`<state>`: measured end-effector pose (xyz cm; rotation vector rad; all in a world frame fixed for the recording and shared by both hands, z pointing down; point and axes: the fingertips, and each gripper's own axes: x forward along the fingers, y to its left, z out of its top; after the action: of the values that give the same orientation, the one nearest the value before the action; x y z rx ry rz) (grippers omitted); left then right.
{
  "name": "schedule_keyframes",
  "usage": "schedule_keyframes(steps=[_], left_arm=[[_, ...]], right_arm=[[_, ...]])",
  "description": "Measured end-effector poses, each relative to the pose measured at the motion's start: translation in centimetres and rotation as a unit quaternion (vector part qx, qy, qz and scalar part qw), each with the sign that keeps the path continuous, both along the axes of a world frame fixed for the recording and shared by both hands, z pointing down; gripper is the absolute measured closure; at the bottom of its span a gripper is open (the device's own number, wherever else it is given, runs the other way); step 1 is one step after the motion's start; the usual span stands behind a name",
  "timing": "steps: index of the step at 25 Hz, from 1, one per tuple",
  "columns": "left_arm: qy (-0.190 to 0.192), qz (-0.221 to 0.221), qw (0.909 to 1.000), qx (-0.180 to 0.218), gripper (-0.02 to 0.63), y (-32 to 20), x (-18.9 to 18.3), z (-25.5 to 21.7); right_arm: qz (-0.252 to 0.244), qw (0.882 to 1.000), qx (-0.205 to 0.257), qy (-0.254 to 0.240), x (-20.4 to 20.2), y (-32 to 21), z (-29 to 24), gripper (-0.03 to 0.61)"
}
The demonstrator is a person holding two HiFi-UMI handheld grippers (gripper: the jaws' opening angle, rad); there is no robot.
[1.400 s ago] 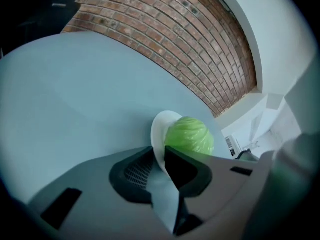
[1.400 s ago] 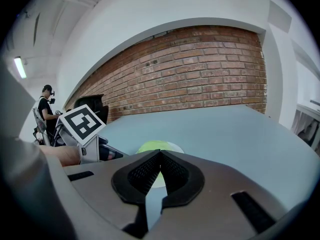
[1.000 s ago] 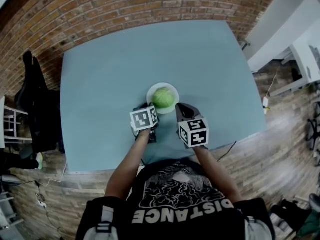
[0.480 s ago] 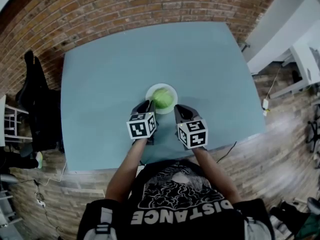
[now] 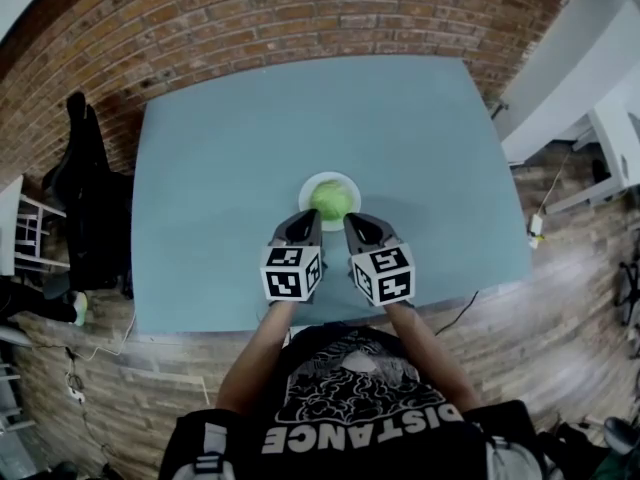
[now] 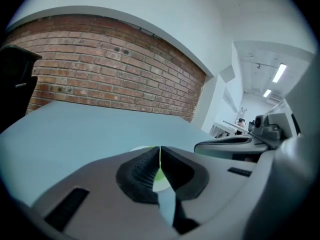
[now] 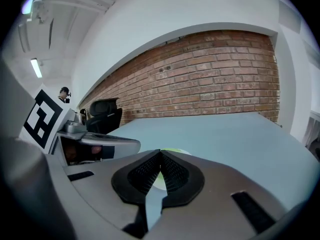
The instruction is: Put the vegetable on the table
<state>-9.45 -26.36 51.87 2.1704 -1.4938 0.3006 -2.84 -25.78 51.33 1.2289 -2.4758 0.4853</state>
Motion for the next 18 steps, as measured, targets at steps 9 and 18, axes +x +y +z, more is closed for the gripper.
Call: schedule_keyframes(steps=[9, 18], left_arm=[[0.002, 0.009, 0.9996, 0.027, 0.614, 3.2, 2.2, -2.9], [-0.017, 0.017, 0.9986, 0.047, 0.614, 5.9, 4.5, -4.9]], right_arm=[[-0.020, 0.999, 0.025, -0.019, 0.0, 2.1, -2.7, 0.571], [-0.032, 0.998, 0.038, -0.036, 1.4, 4.7, -4.2, 0.571]])
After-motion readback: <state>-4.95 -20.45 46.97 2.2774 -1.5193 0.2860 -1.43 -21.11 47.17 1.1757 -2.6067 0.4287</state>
